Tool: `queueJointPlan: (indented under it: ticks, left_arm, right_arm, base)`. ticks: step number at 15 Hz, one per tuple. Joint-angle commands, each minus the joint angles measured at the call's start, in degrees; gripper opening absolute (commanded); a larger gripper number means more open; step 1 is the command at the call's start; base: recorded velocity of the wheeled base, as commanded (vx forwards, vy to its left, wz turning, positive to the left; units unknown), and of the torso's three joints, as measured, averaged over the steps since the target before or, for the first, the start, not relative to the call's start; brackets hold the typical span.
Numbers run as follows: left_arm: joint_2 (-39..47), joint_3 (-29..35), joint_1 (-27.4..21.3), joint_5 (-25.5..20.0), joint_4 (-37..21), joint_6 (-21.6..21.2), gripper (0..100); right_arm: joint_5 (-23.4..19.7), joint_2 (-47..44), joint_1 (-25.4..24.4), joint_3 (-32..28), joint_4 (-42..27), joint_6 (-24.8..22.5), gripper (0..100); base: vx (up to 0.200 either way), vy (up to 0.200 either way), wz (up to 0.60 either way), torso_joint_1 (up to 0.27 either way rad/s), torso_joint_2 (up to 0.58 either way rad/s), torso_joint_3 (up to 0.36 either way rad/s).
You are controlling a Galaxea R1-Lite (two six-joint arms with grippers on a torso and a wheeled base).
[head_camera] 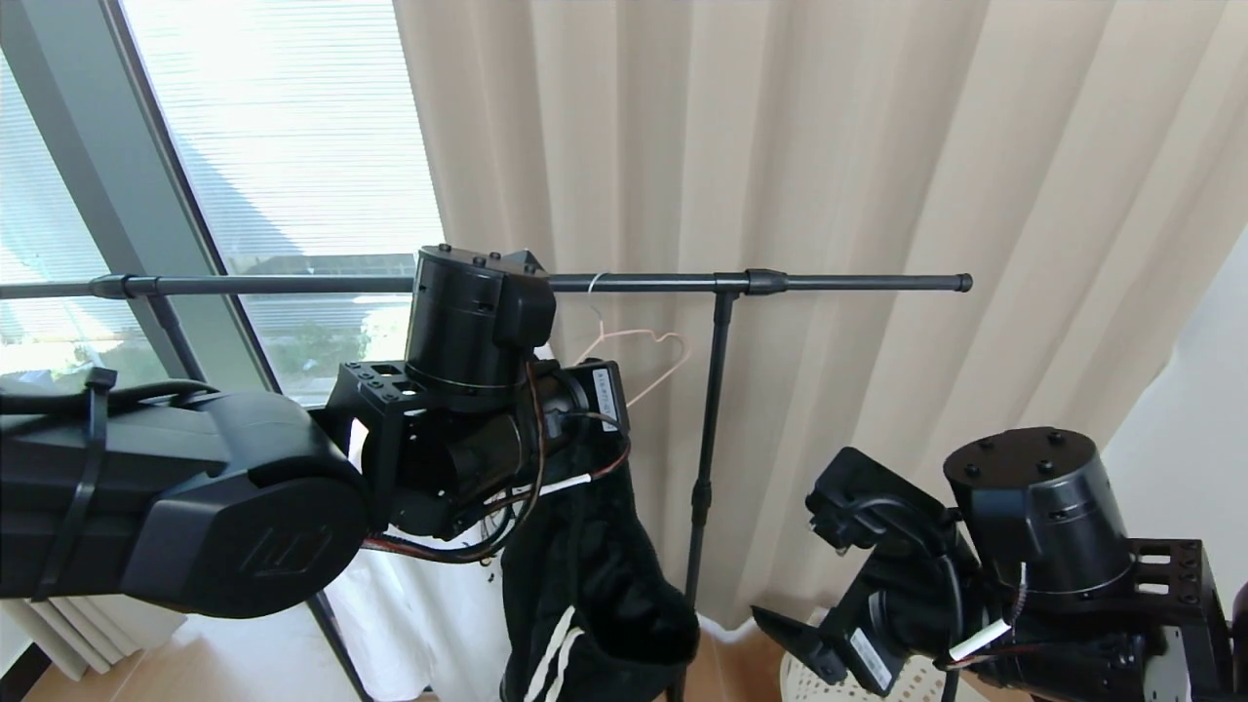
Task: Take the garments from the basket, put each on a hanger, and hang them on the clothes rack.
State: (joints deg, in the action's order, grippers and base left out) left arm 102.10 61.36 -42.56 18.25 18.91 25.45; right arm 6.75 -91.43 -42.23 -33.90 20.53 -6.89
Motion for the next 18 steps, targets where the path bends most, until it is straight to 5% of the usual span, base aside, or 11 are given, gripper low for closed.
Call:
queueJointPlan:
  ticks: [1, 3, 13, 18]
  left_arm:
    - [-0.6, -0.8, -0.6, -0.1, 0.0, -0.1, 0]
    - [-0.7, -1.1, -1.7, -0.1, 0.0, -0.1, 0]
    - [-0.7, -2.5, -4.6, -0.2, 1.2, -0.1, 0]
    - [-0.9, -3.3, -6.0, -0.2, 1.9, -0.1, 0]
  right_arm:
    - [-5.3, -0.2, -0.2, 4.1, 6.3, 0.0, 100]
    - [-9.6, -1.6, -0.2, 4.8, 10.0, 0.7, 100]
    - [-9.2, -11.2, -1.0, 4.6, 12.7, 2.7, 100]
    - [-9.3, -20.5, -1.7, 6.9, 27.7, 4.6, 100]
  base:
    - [0.0, 0.0, 0.0, 0.0, 0.0, 0.0]
    - [0.0, 0.0, 0.0, 0.0, 0.0, 0.0]
    - [0.0, 0.0, 0.0, 0.0, 0.0, 0.0]
    - [0.0, 0.0, 0.0, 0.0, 0.0, 0.0]
